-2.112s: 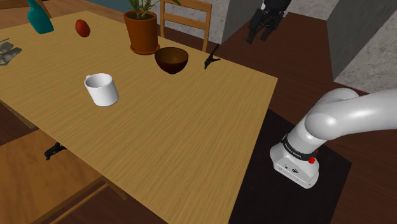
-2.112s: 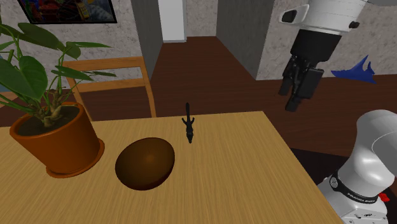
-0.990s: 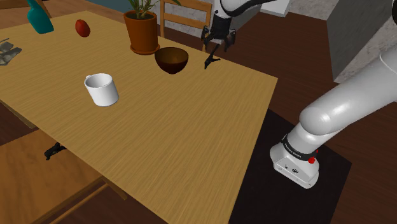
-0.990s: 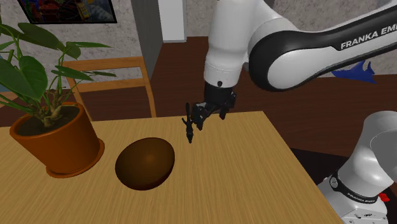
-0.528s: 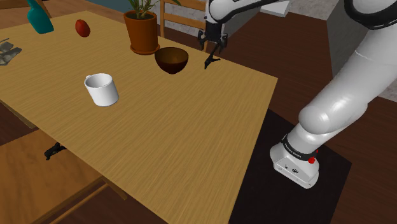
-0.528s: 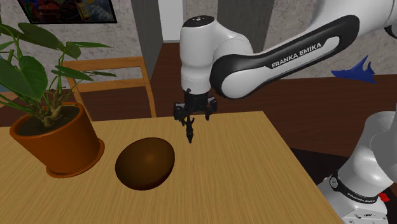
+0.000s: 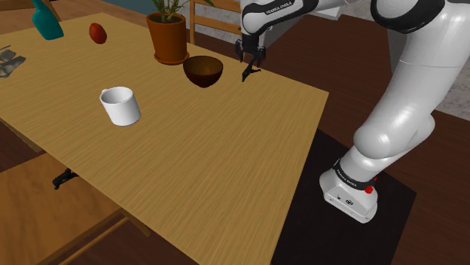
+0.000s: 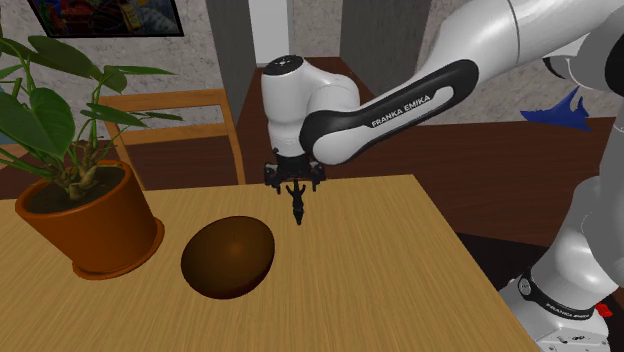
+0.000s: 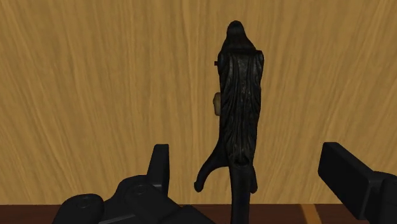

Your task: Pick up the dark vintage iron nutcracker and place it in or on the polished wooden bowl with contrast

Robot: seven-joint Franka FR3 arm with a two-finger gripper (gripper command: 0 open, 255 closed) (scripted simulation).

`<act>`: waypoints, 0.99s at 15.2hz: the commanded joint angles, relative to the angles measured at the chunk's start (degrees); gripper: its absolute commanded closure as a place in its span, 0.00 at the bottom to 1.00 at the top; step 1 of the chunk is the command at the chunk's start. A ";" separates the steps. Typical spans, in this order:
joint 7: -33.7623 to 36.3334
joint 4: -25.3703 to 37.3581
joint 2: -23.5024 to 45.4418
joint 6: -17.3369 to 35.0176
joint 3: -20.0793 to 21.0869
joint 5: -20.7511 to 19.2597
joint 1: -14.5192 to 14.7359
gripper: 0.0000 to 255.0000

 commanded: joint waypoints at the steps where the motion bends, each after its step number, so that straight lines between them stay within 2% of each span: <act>1: 0.47 -0.48 0.73 1.15 -0.24 -0.42 -0.05 0.00; 5: 0.90 -1.52 1.96 3.37 -0.60 -1.11 -0.19 0.00; 12: 0.90 -1.52 1.95 3.36 -0.60 -1.10 -0.19 0.00; 13: 0.90 -1.52 1.95 3.36 -0.60 -1.10 -0.19 1.00; 15: 0.90 -1.52 1.95 3.36 -0.60 -1.10 -0.19 1.00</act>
